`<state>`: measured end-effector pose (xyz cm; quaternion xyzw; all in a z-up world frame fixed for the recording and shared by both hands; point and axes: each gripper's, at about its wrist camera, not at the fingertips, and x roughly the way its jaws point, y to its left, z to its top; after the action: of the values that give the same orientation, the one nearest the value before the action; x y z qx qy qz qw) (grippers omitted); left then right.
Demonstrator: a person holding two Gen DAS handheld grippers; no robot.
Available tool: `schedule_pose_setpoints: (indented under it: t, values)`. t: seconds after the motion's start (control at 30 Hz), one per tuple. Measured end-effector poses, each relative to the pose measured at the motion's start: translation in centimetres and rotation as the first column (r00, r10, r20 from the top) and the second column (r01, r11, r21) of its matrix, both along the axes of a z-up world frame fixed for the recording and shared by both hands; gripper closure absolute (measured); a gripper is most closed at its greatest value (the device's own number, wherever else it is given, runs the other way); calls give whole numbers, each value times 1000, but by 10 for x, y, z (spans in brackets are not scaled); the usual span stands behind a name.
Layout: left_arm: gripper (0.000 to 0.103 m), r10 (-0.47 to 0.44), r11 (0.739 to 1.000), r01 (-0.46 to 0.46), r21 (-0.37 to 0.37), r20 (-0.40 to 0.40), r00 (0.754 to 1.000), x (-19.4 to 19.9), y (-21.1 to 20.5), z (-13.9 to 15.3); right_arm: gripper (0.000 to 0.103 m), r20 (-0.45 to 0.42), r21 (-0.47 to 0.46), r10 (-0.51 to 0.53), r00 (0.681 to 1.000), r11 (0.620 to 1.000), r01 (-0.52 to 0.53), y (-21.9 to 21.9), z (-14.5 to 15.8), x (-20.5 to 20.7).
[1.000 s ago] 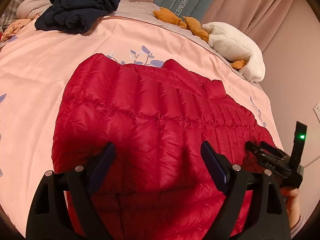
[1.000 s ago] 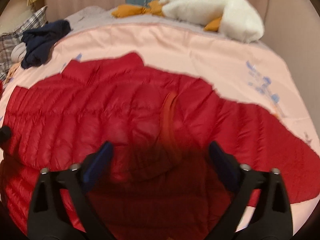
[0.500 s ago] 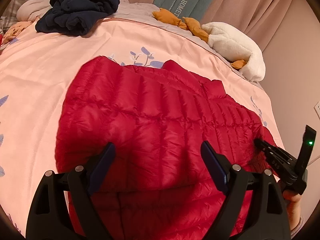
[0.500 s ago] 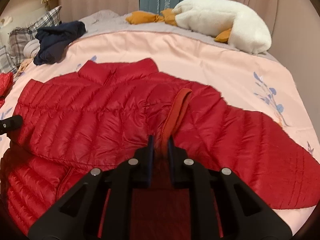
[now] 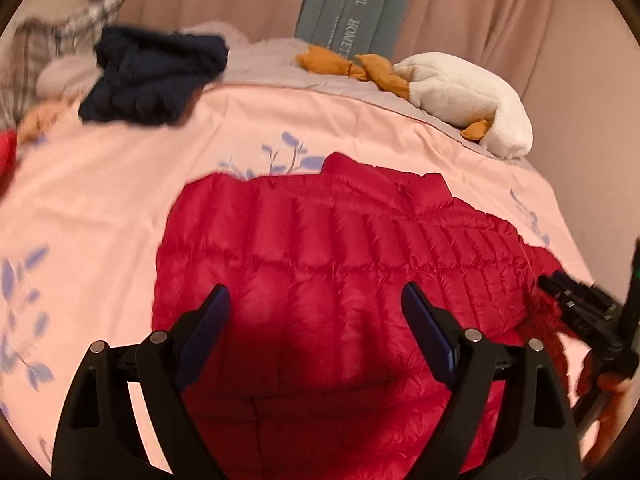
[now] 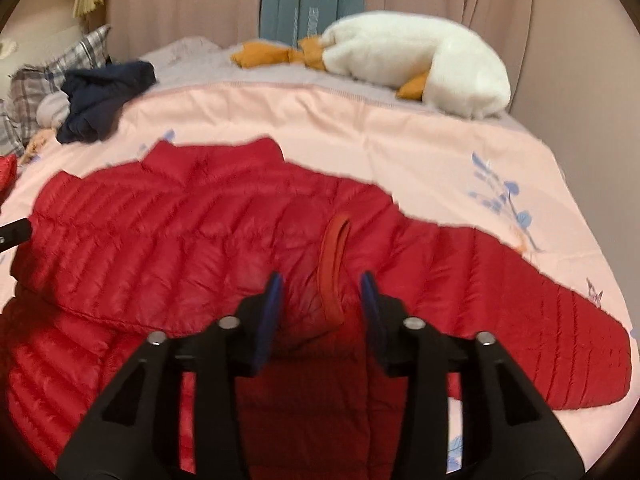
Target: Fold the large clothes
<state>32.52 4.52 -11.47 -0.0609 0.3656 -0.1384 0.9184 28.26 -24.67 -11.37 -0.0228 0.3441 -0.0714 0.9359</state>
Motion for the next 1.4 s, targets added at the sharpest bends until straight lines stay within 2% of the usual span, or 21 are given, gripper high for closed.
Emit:
schedule_pose_setpoints:
  t: [0.13,0.27,0.37,0.57,1.2,1.27,1.33,1.4]
  values:
    - [16,0,997,1,80,-18,1000,4,-13,-8,59,-7,0,34,999,999,-34,10,-2,3]
    - [16,17,987,-5,162,-77,997,9,-25,-31,59,-39,-12,55,998,998,-56,19,-13,8]
    - [16,12,977,6,215,-80,997,10,-30,-40,59,-72,-24,60,996,998,-61,22,-23,13]
    - [16,4,978,14,210,-86,996,13,-28,-43,58,-110,-24,50,993,998,-53,21,-37,17]
    - [16,6,979,11,203,-83,997,13,-28,-44,57,-116,-8,47,992,999,-48,18,-43,19]
    - [16,8,981,9,194,-84,996,11,-28,-42,54,-110,-8,41,993,999,-42,17,-41,16]
    - [16,4,983,11,185,-79,997,6,-28,-38,46,-95,-3,38,995,999,-39,17,-36,9]
    - [16,-3,984,16,179,-75,997,-1,-30,-32,43,-72,-7,32,997,999,-33,17,-27,-3]
